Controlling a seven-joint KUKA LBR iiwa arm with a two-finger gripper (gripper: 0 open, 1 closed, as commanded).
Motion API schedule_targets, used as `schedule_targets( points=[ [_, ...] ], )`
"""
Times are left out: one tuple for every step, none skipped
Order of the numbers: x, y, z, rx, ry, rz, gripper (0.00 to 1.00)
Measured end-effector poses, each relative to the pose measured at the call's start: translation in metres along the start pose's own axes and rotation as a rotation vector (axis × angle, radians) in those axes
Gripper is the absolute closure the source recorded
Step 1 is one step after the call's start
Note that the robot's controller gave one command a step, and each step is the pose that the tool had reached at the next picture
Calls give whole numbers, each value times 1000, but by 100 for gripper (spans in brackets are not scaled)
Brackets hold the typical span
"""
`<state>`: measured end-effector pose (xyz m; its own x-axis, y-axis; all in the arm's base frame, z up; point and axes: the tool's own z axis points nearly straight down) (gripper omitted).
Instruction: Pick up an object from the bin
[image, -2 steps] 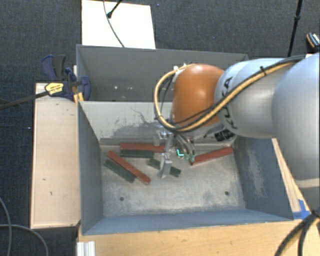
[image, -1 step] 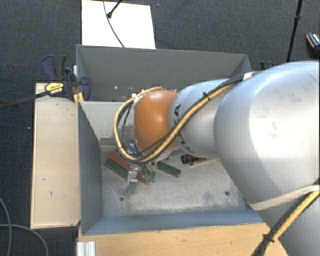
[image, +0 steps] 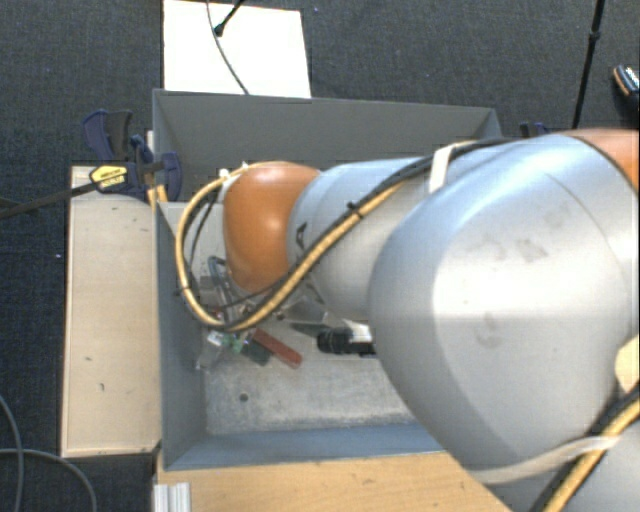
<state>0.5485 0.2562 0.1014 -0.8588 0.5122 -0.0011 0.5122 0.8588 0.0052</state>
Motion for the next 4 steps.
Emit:
schedule_targets(
  points=[
    [-20,-14,1,2,-2,109,0],
    [-16,-32,32,8,3,275,0],
    [-16,-32,32,7,2,273,0],
    [-16,-32,32,7,2,272,100]
  ],
)
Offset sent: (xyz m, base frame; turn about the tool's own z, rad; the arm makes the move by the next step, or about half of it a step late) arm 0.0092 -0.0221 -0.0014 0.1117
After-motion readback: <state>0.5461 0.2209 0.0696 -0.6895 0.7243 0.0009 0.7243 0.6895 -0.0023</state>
